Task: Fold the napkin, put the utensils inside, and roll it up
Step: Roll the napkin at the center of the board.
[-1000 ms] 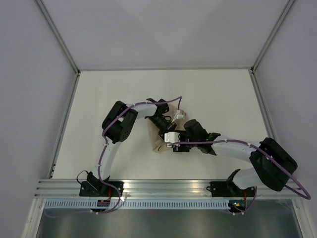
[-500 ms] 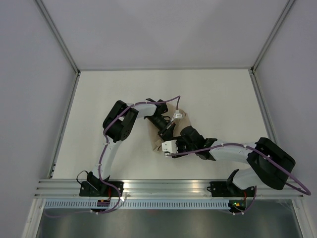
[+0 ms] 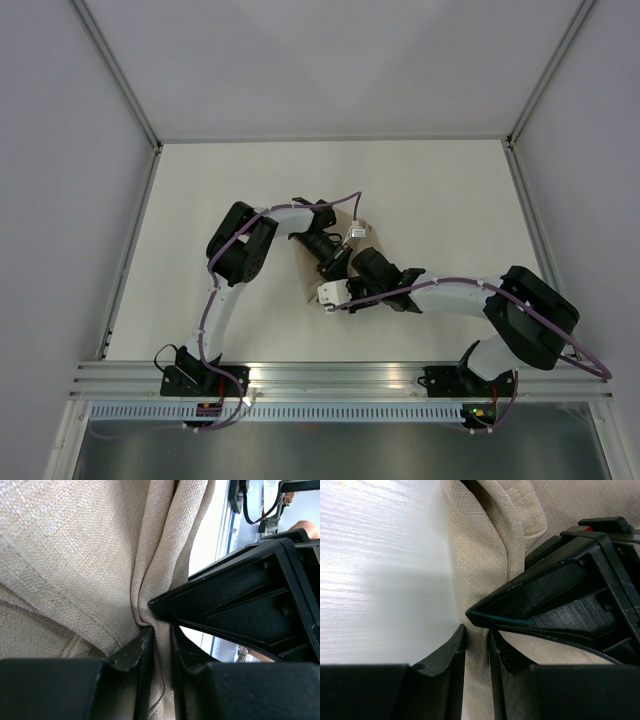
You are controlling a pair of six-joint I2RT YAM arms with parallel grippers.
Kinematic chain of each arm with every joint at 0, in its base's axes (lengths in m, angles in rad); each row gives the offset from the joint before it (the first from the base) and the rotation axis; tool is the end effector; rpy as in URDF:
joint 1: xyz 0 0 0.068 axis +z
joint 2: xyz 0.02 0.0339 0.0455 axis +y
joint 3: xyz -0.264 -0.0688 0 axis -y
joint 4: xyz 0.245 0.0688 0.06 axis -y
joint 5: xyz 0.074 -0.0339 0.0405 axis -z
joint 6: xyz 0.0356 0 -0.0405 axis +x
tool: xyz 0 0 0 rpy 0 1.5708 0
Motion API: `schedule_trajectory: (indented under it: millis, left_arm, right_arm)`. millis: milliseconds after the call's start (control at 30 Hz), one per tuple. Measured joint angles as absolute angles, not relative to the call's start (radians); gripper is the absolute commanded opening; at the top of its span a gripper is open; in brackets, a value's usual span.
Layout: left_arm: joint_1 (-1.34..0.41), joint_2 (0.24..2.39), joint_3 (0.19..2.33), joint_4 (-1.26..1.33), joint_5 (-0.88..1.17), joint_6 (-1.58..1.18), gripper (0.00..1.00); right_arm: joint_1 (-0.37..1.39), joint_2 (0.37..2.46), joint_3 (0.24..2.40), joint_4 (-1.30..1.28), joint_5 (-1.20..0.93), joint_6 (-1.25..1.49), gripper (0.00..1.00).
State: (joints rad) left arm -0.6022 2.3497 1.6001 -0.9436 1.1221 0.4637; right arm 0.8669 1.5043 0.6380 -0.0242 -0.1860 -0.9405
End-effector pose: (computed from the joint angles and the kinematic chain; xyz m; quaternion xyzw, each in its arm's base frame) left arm 0.3236 -0.2614 0.0896 -0.4014 -0.7444 0.5262 0.0884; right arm 0.1732 0.2142 0.1444 -0.7566 0.5564 0.0753 0.3352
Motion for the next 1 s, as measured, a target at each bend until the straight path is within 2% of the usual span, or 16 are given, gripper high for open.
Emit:
schedule_trajectory:
  millis: [167,433,767,1000]
  left_arm:
    - [-0.599,2.338,1.604,-0.960,1.109,0.463,0.39]
    - [-0.572,2.262,1.597,-0.909,1.056,0.422,0.45]
    - [-0.521,2.080,1.529,-0.691,1.040,0.286,0.44]
    - [-0.429,1.866,1.321,-0.404,0.860,0.078,0.43]
  right_arm:
    - [0.866,1.529,0.692,-0.105,-0.197,-0.941,0.18]
    - [0.858,1.584,0.792,-0.241,-0.230,-0.938,0.16]
    - [0.816,1.681,0.952,-0.452,-0.366,-0.929,0.16]
    - [0.731,1.814,1.129,-0.661,-0.507,-0.943,0.16]
